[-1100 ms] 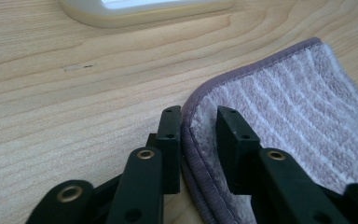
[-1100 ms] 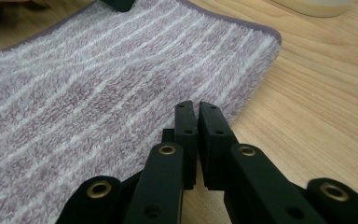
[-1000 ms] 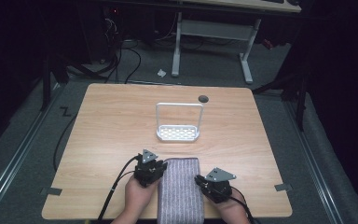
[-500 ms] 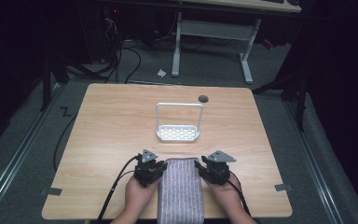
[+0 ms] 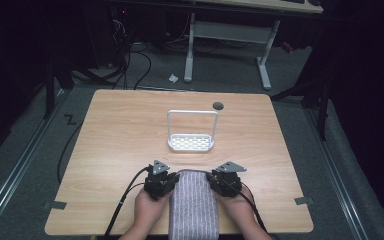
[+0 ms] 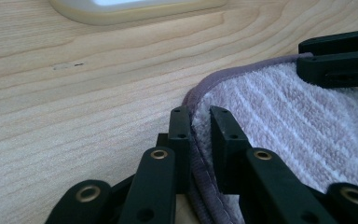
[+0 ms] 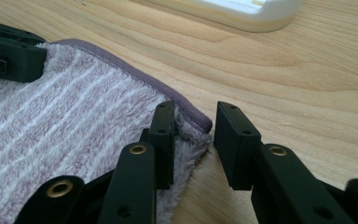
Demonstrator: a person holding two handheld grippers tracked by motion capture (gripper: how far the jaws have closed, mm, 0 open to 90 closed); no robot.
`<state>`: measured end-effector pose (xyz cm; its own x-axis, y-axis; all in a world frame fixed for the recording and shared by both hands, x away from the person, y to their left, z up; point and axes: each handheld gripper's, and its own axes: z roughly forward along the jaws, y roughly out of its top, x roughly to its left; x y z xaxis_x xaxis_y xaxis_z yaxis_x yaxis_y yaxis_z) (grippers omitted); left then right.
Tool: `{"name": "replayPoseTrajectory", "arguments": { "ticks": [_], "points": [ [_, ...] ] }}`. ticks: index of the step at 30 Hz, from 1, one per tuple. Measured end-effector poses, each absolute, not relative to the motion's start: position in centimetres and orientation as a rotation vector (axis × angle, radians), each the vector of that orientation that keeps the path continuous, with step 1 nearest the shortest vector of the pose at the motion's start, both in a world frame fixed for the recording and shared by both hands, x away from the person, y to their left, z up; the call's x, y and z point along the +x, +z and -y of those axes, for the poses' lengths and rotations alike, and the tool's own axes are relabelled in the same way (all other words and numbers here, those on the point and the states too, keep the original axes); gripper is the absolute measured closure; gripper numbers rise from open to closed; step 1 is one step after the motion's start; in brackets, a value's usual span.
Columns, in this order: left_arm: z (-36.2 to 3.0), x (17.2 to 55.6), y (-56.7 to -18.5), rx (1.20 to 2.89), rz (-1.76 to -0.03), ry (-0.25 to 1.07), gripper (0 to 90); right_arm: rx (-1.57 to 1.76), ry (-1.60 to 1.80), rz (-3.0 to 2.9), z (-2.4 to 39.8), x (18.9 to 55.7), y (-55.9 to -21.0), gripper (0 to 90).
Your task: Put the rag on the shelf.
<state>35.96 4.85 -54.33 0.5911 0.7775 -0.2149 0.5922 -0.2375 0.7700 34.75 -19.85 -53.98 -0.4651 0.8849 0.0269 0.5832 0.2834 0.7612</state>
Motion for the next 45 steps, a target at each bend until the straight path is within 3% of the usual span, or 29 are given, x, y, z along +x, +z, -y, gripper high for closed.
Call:
{"name": "replayPoseTrajectory", "arguments": {
  "ticks": [3, 12, 20, 37, 45],
  "points": [
    [-4.9, 36.0, -54.3, 1.941, -1.094, 0.264, 79.2, 1.341, 1.029, -2.162, 20.0, 35.0, -53.9, 59.8],
    [-4.8, 35.9, -54.3, 1.943, -1.090, 0.271, 79.2, 1.345, 1.041, -2.163, 20.0, 35.0, -53.9, 54.8],
    [-4.7, 35.9, -54.3, 1.947, -1.084, 0.273, 81.2, 1.282, 1.030, -2.163, 19.5, 34.5, -54.0, 83.0],
    [-4.1, 32.7, -52.2, 1.794, -0.962, 0.466, 82.0, 1.119, 1.135, -1.933, 19.6, 31.3, -52.4, 83.9],
    [-4.6, 31.2, -49.5, 1.699, -0.902, 0.537, 81.9, 1.035, 1.223, -1.858, 19.5, 30.3, -49.6, 83.9]
  ]
}}
